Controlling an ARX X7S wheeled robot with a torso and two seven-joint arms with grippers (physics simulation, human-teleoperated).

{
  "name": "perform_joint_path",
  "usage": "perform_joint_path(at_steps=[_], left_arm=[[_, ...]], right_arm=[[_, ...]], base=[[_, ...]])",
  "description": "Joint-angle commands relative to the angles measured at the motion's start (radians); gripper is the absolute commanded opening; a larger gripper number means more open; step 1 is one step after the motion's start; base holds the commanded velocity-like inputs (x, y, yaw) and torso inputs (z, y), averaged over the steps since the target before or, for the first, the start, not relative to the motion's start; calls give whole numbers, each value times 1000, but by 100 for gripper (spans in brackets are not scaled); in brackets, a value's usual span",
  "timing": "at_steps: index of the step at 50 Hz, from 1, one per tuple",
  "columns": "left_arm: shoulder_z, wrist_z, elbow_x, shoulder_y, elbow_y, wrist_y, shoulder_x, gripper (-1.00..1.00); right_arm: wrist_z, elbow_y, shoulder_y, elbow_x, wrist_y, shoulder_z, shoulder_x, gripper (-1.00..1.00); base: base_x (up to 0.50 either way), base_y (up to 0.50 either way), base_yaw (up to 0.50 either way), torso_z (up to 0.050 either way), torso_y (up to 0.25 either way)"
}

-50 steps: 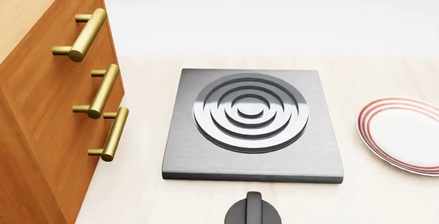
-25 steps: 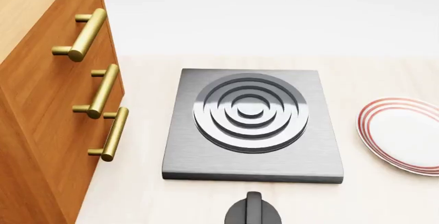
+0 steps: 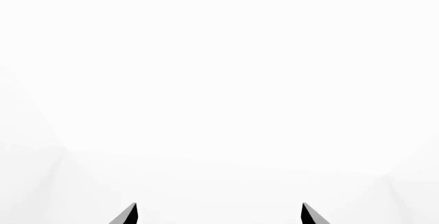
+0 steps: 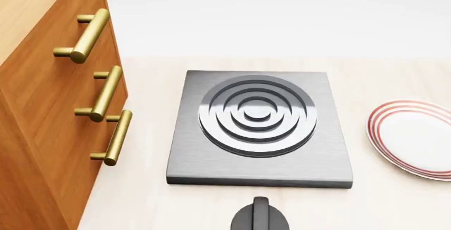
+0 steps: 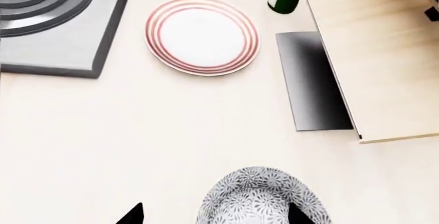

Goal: Put the bowl on the stove.

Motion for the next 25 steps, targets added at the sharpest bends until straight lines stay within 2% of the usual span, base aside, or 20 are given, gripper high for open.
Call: perform_joint_path(at_steps=[1, 25], left_arm=[[0, -1, 1, 3, -4, 3, 0, 100], [4, 0, 8, 11, -12, 14, 1, 100]], right_arm=[[19, 22, 9, -7, -36, -92, -25, 100], [45, 56, 26, -28, -84, -183, -69, 100]], base=[[0, 0, 0, 0, 0], [0, 0, 0, 0, 0]])
